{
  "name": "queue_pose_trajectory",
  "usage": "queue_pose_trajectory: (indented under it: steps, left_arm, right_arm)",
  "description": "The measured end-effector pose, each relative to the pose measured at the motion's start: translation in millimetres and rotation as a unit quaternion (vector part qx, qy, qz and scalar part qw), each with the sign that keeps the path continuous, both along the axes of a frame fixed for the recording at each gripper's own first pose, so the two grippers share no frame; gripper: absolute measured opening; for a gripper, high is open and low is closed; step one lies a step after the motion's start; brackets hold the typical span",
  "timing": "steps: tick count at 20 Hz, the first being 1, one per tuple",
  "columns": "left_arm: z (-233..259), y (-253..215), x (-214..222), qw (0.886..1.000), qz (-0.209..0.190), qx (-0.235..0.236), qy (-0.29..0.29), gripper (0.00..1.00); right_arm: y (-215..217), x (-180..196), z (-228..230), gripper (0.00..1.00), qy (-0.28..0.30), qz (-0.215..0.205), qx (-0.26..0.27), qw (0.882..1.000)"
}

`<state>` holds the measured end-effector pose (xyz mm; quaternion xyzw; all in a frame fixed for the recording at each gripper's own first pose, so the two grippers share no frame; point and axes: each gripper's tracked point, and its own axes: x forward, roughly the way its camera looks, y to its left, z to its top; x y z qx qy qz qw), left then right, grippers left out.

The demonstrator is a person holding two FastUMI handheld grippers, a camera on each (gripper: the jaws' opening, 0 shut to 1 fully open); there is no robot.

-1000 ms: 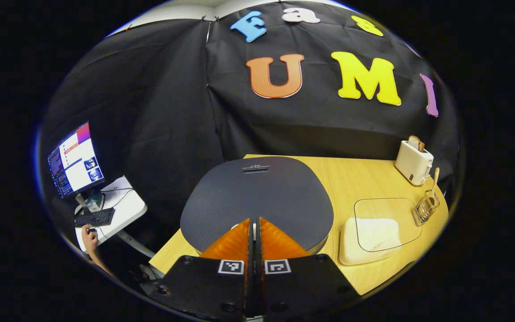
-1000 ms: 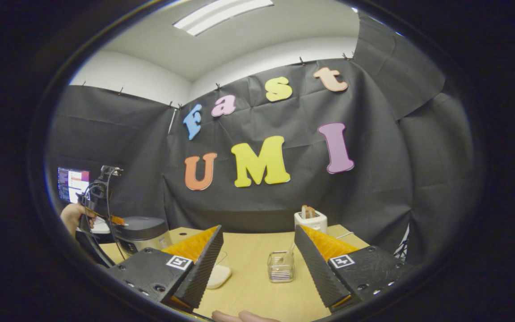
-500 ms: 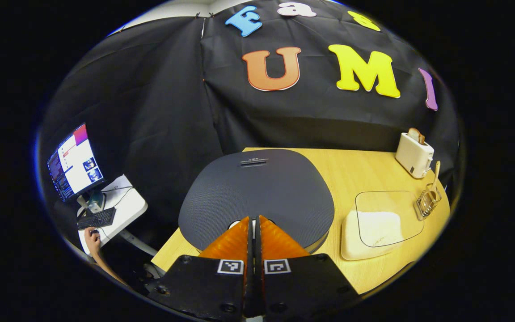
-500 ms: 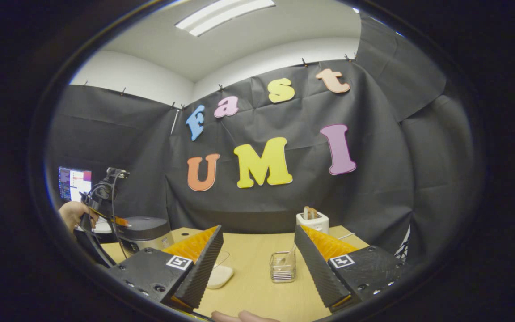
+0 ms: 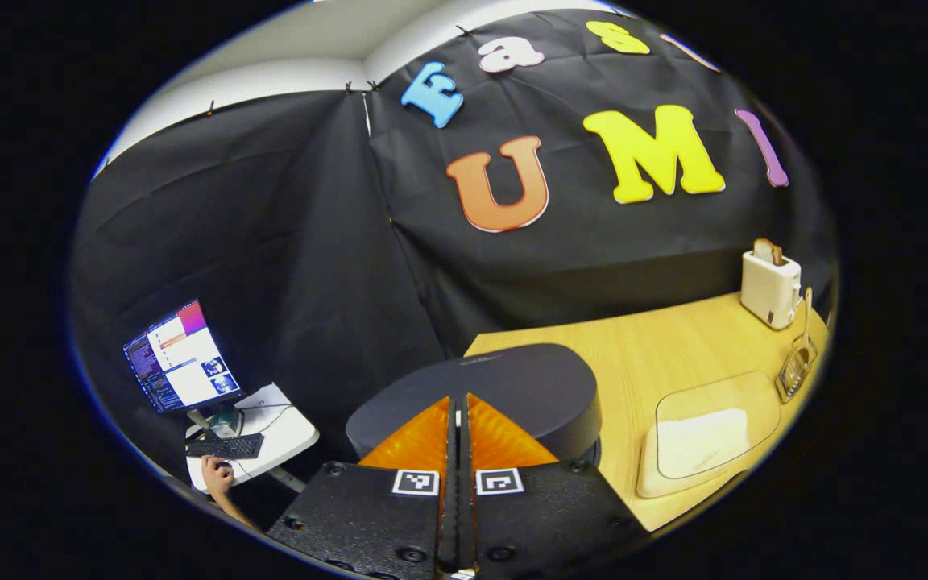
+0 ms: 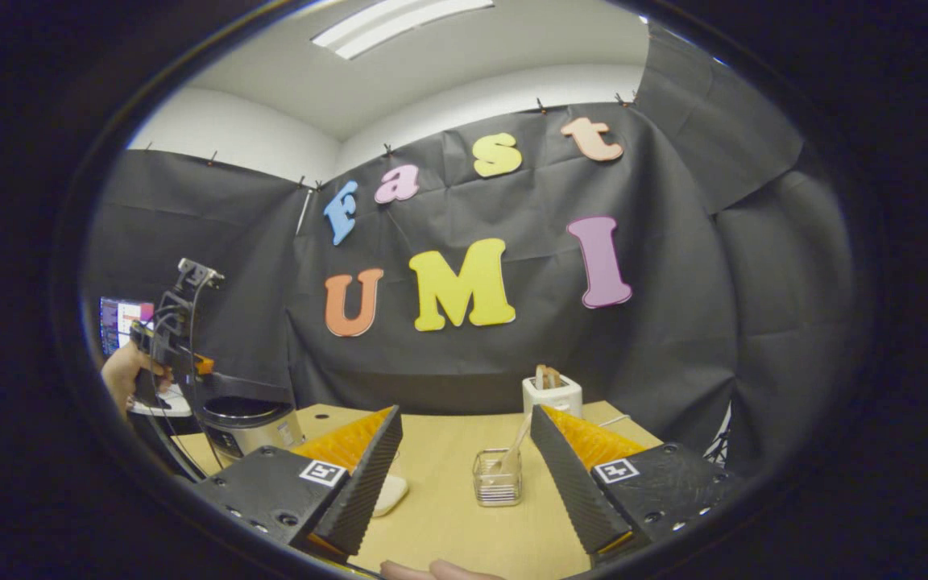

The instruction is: Close the left gripper, press the button to open the rice cooker; take a wooden spoon from the chopstick holder with the right hand, scoop a spoonful of rice and pour it into the rice cooker, then put the wooden spoon back into the chopstick holder.

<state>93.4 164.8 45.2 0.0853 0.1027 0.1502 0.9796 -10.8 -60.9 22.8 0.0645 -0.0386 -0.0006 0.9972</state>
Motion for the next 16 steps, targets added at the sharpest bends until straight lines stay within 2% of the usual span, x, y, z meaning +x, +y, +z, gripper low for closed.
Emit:
queue_pose_trajectory:
  steps: [1,2,5,6,7,8,9,10,11,14,15,16]
  left_arm:
    - [14,-6,-4,1.000,-0.006,0.002,-0.022,0.03]
    - [27,-16,-8,0.999,-0.015,0.001,-0.038,0.09]
    - [44,-29,-32,0.997,-0.023,0.013,-0.070,0.70]
    - [43,-38,-37,0.996,-0.028,0.013,-0.080,0.71]
    - [42,-47,-42,0.995,-0.032,0.011,-0.090,0.70]
    - [39,-59,-47,0.994,-0.044,0.007,-0.097,0.77]
    - [35,-71,-51,0.993,-0.056,0.006,-0.099,0.84]
    - [29,-81,-56,0.993,-0.067,0.004,-0.101,0.88]
    - [24,-91,-60,0.992,-0.075,0.002,-0.103,0.96]
    - [8,-117,-73,0.989,-0.101,-0.014,-0.110,0.98]
    - [4,-124,-75,0.987,-0.110,-0.023,-0.114,0.98]
    - [-3,-128,-78,0.986,-0.114,-0.035,-0.114,0.98]
  right_arm:
    - [-1,1,0,0.91,0.002,-0.001,0.001,1.000]
    - [-4,2,-1,0.91,0.003,-0.002,0.001,1.000]
    - [-13,7,-6,0.91,0.007,-0.012,0.002,1.000]
    - [-17,11,-9,0.95,0.012,-0.017,0.002,1.000]
    - [-22,14,-13,0.91,0.017,-0.024,0.001,1.000]
    - [-26,18,-16,0.95,0.020,-0.030,0.000,0.999]
    - [-31,23,-20,0.91,0.029,-0.039,-0.001,0.999]
    - [-35,29,-28,0.95,0.037,-0.045,-0.002,0.998]
    - [-37,35,-33,0.91,0.045,-0.048,-0.002,0.998]
    - [-42,54,-51,0.91,0.072,-0.055,0.005,0.996]
    - [-44,61,-56,0.96,0.079,-0.053,0.006,0.995]
    - [-45,71,-58,0.91,0.085,-0.052,0.006,0.995]
